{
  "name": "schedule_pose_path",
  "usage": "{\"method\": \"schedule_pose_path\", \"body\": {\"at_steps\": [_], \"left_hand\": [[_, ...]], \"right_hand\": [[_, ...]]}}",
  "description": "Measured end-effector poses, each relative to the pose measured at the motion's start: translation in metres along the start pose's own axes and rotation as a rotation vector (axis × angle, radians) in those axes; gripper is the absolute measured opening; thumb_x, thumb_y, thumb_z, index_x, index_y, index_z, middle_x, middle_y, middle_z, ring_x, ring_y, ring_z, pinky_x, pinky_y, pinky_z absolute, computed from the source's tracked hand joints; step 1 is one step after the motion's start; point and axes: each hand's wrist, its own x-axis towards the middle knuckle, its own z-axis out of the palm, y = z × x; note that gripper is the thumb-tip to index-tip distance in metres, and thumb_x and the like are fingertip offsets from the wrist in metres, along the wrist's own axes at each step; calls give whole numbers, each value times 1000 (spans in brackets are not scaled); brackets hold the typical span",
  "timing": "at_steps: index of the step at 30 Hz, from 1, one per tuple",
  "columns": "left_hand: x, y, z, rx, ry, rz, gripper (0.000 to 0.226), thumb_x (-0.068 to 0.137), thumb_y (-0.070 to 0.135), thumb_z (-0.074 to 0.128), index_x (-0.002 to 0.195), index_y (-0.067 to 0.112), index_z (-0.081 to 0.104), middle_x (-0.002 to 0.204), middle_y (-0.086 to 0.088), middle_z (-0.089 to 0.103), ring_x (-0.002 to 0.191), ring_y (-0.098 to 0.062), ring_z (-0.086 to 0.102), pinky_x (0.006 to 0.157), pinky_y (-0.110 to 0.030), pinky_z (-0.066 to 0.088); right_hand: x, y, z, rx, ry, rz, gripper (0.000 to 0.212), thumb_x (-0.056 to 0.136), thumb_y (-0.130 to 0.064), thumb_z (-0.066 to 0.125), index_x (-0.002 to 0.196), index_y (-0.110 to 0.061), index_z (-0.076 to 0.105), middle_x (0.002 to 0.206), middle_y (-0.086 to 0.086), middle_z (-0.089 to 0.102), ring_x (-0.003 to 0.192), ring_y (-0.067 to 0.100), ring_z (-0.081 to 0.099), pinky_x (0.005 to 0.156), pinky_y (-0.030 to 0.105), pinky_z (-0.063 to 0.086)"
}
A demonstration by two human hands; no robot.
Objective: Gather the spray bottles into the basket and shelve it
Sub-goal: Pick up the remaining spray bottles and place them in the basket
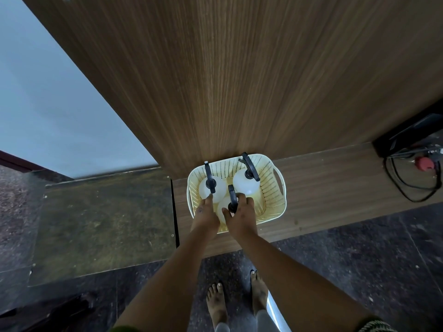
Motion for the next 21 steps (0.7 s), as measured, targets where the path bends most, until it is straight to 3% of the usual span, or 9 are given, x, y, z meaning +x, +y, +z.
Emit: {"method": "schedule_pose_path", "body": {"at_steps": [5, 8, 13, 17, 21], "left_hand": [[-4, 2, -3, 9, 0, 21, 60, 95, 8, 44, 150, 15, 22, 154, -8, 31, 140, -29, 33, 111, -42, 33], [-12, 6, -8, -4, 35, 59, 56, 96, 12, 46, 148, 15, 26, 151, -7, 36, 139, -28, 34, 109, -42, 35], [-35, 11, -15, 6, 269, 155, 40, 97, 21, 44, 135, 11, 42, 134, -9, 49, 125, -27, 46, 95, -39, 43], [-60, 17, -12, -3, 493, 303, 30, 97, 26, 46, 116, 5, 54, 115, -11, 58, 107, -30, 55, 86, -39, 45], [-79, 31, -1, 74, 489, 486, 34, 94, 32, 44, 111, 5, 55, 108, -12, 56, 98, -30, 56, 82, -41, 49]], "right_hand": [[-2, 1, -9, 3, 5, 12, 62, 79, -20, 73, 130, -12, 40, 120, 10, 46, 105, 24, 55, 84, 24, 45], [-5, 3, -16, -19, -5, -5, 66, 78, -27, 73, 132, -13, 38, 123, 12, 45, 110, 27, 51, 86, 28, 44], [-18, 5, -33, 2, 49, -11, 68, 74, -37, 72, 130, -17, 37, 124, 10, 43, 114, 30, 46, 93, 44, 48], [-34, 11, -55, 22, 176, -25, 61, 72, -35, 73, 122, -14, 45, 122, 11, 48, 110, 29, 45, 91, 44, 46], [-52, 24, -77, 20, 226, 16, 54, 77, -32, 68, 123, -14, 46, 121, 10, 49, 110, 28, 45, 91, 40, 43]]}}
